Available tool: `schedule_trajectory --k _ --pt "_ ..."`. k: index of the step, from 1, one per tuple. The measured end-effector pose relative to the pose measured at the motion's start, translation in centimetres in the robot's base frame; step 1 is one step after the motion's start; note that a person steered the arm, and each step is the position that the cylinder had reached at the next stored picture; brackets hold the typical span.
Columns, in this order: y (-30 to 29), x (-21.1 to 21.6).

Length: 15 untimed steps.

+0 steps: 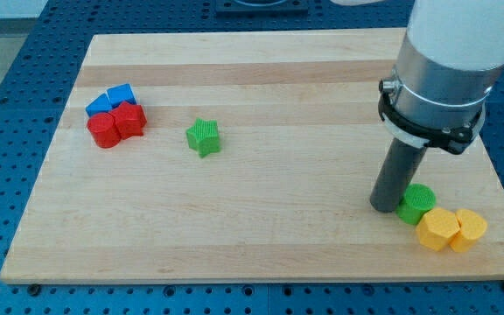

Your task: Move the green star above to the green circle

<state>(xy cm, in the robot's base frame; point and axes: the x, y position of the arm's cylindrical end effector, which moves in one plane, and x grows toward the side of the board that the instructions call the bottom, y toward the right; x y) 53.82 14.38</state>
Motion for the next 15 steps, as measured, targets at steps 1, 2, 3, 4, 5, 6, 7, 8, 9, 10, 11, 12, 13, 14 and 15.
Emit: schedule_trajectory --k 1,2,3,4,5,6,7,8,9,10,11,12,13,14,15 --pt "0.0 0.0" --pt "-2.8 -4.5" --pt "-7.9 -9.3" --pt "-12.7 -12.9" --pt "-14.3 -13.4" --pt "-14.5 -15.7" --pt "-16.6 -20.0" --pt "-21.4 -20.9" --pt "-24.0 -19.5" --pt "-26.6 -19.2" --pt "-28.9 -17.9" --pt "-30.4 -16.6" --pt "-30.2 -15.4" --pt "-27.7 -10.2" --pt "-23.0 -10.2"
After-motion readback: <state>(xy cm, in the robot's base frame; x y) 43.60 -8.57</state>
